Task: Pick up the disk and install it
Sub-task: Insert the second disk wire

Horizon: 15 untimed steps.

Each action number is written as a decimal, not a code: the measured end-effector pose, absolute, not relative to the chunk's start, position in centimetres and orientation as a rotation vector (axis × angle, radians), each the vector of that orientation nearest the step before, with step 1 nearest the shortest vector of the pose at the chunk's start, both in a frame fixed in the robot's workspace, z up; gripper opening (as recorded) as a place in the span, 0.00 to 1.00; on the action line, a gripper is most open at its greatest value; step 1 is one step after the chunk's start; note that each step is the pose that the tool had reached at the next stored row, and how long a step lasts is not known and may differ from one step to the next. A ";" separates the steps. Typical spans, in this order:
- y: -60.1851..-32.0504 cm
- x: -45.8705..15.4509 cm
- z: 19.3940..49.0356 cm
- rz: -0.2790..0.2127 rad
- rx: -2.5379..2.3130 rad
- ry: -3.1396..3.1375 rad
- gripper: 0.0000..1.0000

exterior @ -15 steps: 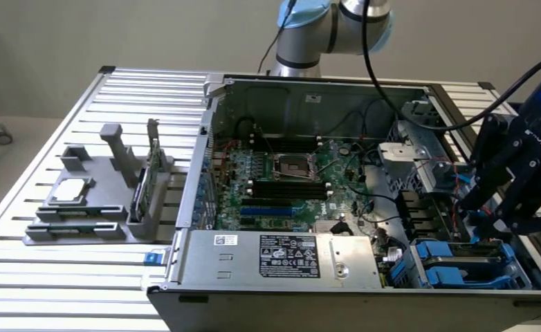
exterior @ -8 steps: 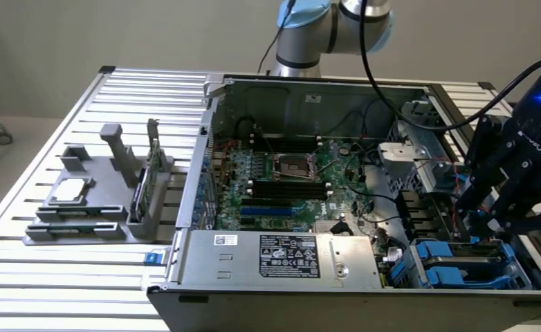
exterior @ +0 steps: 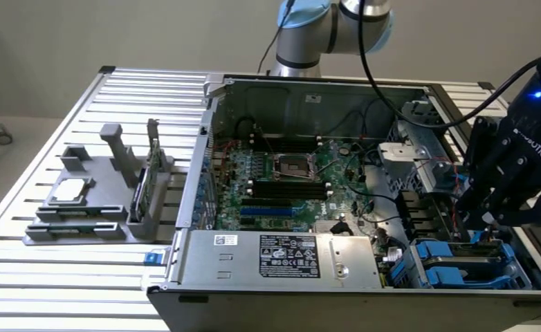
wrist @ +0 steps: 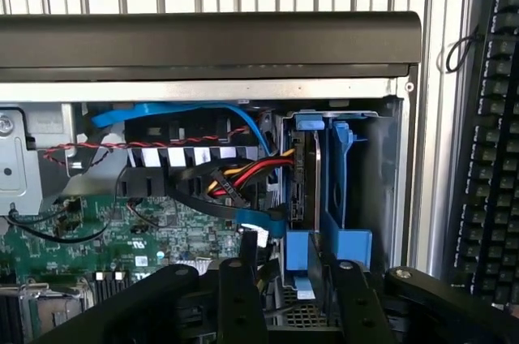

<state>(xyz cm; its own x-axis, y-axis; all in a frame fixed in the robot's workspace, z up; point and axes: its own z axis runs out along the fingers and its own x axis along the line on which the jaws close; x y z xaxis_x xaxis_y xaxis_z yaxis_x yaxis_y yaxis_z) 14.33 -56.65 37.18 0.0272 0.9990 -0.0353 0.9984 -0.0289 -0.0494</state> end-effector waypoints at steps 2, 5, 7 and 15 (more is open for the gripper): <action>-56.5 14.3 37.1 0.100 -2.248 -2.186 0.34; -56.5 14.3 37.0 0.109 -2.255 -2.191 0.27; -56.4 14.3 36.8 0.112 -2.258 -2.194 0.27; -55.9 14.3 36.4 0.114 -2.261 -2.196 0.25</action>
<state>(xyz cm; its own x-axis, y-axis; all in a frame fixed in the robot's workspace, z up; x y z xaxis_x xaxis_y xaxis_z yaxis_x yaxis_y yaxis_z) 14.33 -55.88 36.40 0.0277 0.9978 -0.0601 0.9987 -0.0302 -0.0415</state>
